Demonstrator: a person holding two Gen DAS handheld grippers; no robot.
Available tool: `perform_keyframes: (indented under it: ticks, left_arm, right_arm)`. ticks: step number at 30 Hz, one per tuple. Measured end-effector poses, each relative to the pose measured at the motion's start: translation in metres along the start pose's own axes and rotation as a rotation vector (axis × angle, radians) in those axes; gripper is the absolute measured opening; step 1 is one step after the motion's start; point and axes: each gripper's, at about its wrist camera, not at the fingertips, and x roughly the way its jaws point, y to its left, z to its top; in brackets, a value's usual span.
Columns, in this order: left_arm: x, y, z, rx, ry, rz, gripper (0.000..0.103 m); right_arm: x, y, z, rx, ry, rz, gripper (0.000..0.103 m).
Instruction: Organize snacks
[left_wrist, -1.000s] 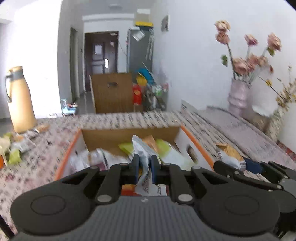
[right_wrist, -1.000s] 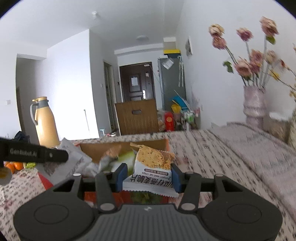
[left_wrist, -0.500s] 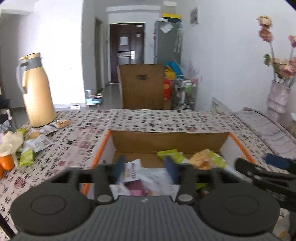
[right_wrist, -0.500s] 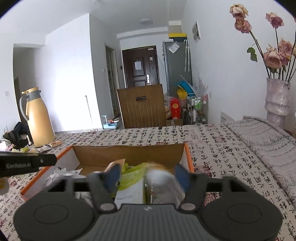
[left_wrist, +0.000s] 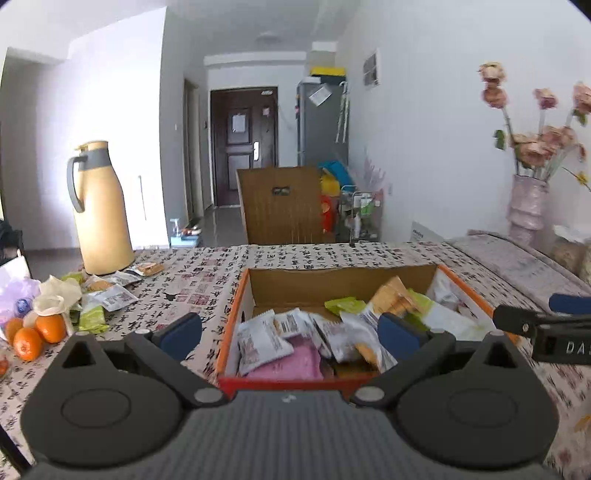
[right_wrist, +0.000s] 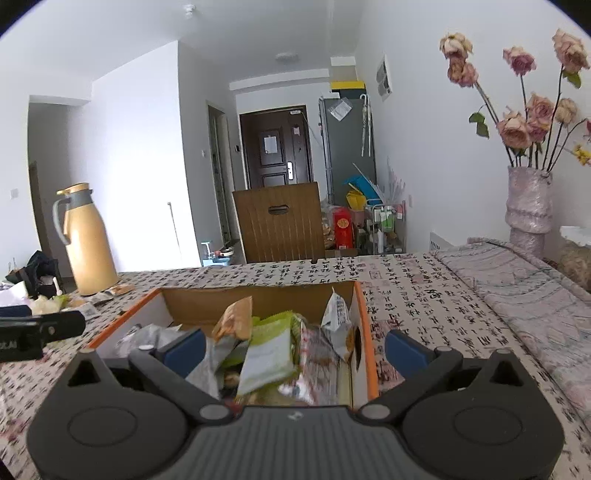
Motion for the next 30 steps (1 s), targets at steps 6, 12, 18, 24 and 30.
perform_keyframes:
  ticks: [6,12,18,24,30]
  left_arm:
    - [-0.036,0.01,-0.03,-0.007,0.008,-0.021,0.103]
    - [-0.052,0.016,-0.057,-0.024,0.061,-0.027,0.103]
    - [-0.064,0.019,-0.077,-0.039,0.092,-0.044,0.103]
    - [-0.071,0.018,-0.085,-0.033,0.102,-0.054,0.103]
    - [-0.072,0.015,-0.09,-0.029,0.113,-0.061,0.103]
  right_arm:
    - [-0.047,0.007,-0.025,0.002,0.007,0.011,0.103]
    - [-0.074,0.012,-0.055,0.001,0.059,0.012,0.103]
    - [-0.083,0.012,-0.077,0.011,0.109,0.002,0.103]
    - [-0.086,0.012,-0.089,0.028,0.134,-0.009,0.103]
    - [-0.088,0.011,-0.093,0.032,0.142,-0.012,0.103]
